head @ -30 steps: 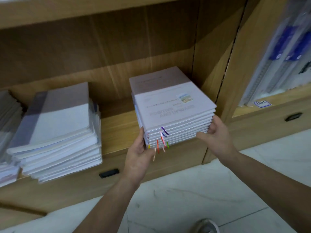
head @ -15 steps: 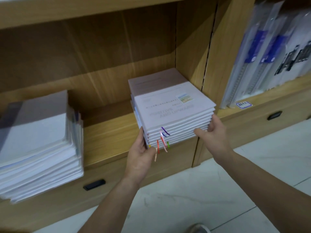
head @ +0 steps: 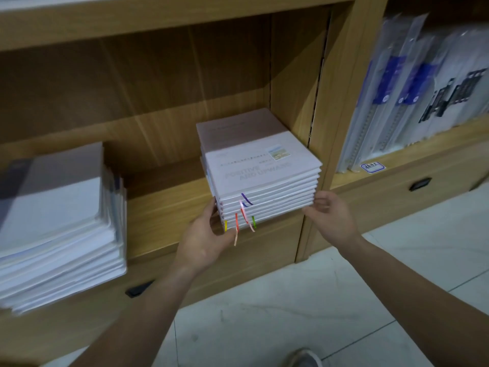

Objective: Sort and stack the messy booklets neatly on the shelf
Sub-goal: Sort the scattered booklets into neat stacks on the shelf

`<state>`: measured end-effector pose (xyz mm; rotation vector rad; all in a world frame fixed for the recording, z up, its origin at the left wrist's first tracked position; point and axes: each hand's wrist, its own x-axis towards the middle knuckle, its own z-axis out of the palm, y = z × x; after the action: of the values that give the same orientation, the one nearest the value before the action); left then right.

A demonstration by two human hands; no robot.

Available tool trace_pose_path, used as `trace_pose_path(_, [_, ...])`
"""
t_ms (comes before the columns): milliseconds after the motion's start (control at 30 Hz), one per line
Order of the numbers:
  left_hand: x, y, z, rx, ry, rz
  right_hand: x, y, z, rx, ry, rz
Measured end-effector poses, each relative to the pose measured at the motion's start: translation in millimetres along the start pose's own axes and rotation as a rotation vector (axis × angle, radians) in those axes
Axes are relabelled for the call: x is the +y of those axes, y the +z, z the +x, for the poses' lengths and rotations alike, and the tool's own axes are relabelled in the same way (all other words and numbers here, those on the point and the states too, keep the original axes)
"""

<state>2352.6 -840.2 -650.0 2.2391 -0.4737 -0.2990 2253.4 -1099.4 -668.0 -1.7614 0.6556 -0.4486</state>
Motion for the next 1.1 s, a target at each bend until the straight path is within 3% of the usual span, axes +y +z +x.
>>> trace_pose_path(100, [1,-4,3,0.081,0.032,0.183,9,0,1,-0.048,-0.002,-0.101])
trace_pose_path(333, [-4,1,15,0.131,0.044,0.028,17,6,22,0.058,-0.049,-0.193])
trace_pose_path(567, [-9,11,29,0.173,0.077,-0.035,20,13,44,0.25,0.039,-0.216])
trace_pose_path(933, [-18,17,30,0.174,0.077,0.079,27,1,47,0.079,0.006,-0.209])
trace_pose_path(1100, [-23,20,33,0.204,0.097,0.129,26,5,53,0.135,-0.03,-0.28])
